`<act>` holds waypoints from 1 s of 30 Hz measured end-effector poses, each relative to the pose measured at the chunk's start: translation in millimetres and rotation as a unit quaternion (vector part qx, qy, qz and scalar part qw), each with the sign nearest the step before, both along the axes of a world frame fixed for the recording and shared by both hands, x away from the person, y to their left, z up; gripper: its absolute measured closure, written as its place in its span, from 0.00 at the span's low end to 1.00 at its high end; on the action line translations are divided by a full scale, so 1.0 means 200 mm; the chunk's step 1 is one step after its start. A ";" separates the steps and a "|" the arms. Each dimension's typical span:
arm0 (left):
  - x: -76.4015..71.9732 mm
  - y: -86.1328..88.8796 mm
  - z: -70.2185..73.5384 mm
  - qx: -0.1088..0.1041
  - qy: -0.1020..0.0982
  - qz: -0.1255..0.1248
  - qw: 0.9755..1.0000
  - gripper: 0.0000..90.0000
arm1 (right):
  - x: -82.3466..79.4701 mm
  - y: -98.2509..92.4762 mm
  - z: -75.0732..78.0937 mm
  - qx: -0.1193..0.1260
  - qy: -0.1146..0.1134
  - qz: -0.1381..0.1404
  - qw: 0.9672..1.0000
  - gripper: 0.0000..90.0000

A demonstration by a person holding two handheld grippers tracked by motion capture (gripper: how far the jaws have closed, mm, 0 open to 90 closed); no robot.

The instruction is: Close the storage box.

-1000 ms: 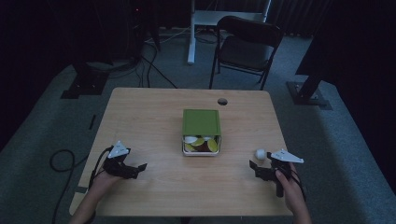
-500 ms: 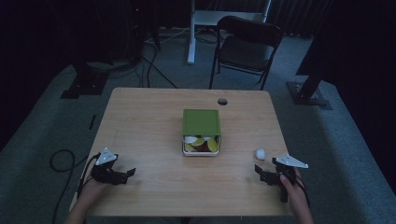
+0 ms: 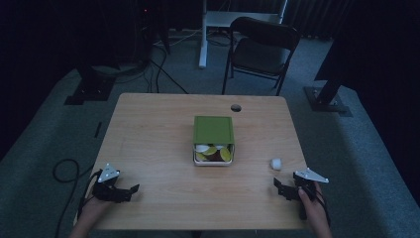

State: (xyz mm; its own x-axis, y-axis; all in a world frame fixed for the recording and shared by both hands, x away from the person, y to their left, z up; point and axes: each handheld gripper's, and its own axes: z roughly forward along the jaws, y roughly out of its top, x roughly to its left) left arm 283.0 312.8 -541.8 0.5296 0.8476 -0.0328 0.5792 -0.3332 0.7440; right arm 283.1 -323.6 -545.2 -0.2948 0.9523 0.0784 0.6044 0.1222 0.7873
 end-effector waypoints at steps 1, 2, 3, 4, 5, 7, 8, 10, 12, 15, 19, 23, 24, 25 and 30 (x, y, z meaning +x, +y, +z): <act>0.00 0.00 0.00 0.001 -0.001 0.003 1.000 0.00 | 0.00 0.00 -0.01 -0.010 0.002 -0.004 1.000 0.12; -0.01 0.00 0.00 0.001 -0.003 0.007 1.000 0.00 | 0.00 0.00 -0.01 -0.012 0.004 -0.012 1.000 0.12; -0.01 0.00 0.00 0.003 -0.002 0.012 1.000 0.00 | 0.00 0.00 -0.02 -0.011 0.007 -0.014 1.000 0.12; -0.02 0.00 0.00 0.006 -0.005 0.015 1.000 0.00 | 0.00 0.00 -0.02 -0.010 0.007 -0.017 1.000 0.12; -0.03 0.00 0.00 0.007 -0.005 0.019 1.000 0.00 | 0.00 0.00 -0.02 -0.010 0.007 -0.024 1.000 0.12; -0.04 0.00 -0.01 0.010 -0.006 0.025 1.000 0.00 | 0.00 0.00 -0.02 -0.008 0.014 -0.038 0.999 0.12; -0.04 -0.01 -0.01 0.012 -0.005 0.028 1.000 0.00 | 0.00 0.00 -0.02 -0.008 0.013 -0.039 0.999 0.12; -0.05 0.00 -0.01 0.016 -0.004 0.037 0.999 0.00 | 0.00 -0.01 -0.02 -0.010 0.017 -0.038 0.999 0.12; -0.06 0.01 -0.01 0.021 -0.002 0.051 0.998 0.00 | 0.00 -0.01 -0.02 -0.021 0.023 -0.042 0.999 0.12; -0.07 0.02 -0.01 0.020 -0.002 0.063 0.998 0.00 | 0.00 -0.01 -0.03 -0.029 0.032 -0.054 0.998 0.12; -0.08 0.01 -0.01 0.029 -0.004 0.081 0.996 0.00 | -0.01 0.00 -0.03 -0.044 0.041 -0.052 0.997 0.12; -0.07 -0.01 -0.02 0.056 0.004 0.101 0.993 0.00 | -0.01 0.00 -0.03 -0.045 0.041 -0.051 0.997 0.12; -0.07 -0.01 -0.02 0.062 0.006 0.108 0.992 0.00 | -0.01 0.00 -0.03 -0.045 0.041 -0.051 0.997 0.12; -0.07 -0.02 -0.02 0.060 0.008 0.116 0.991 0.00 | -0.01 0.00 -0.03 -0.045 0.041 -0.051 0.997 0.12; -0.06 -0.01 -0.02 0.038 0.029 0.139 0.989 0.00 | -0.01 0.00 -0.03 -0.044 0.042 -0.052 0.997 0.12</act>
State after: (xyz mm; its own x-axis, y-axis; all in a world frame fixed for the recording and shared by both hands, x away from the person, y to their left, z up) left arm 271.4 311.0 -546.8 0.2746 0.9615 0.0132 0.6977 -0.2087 0.6853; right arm 281.3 -323.3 -551.3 -0.1907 0.9816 0.0135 0.6802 0.1222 0.7227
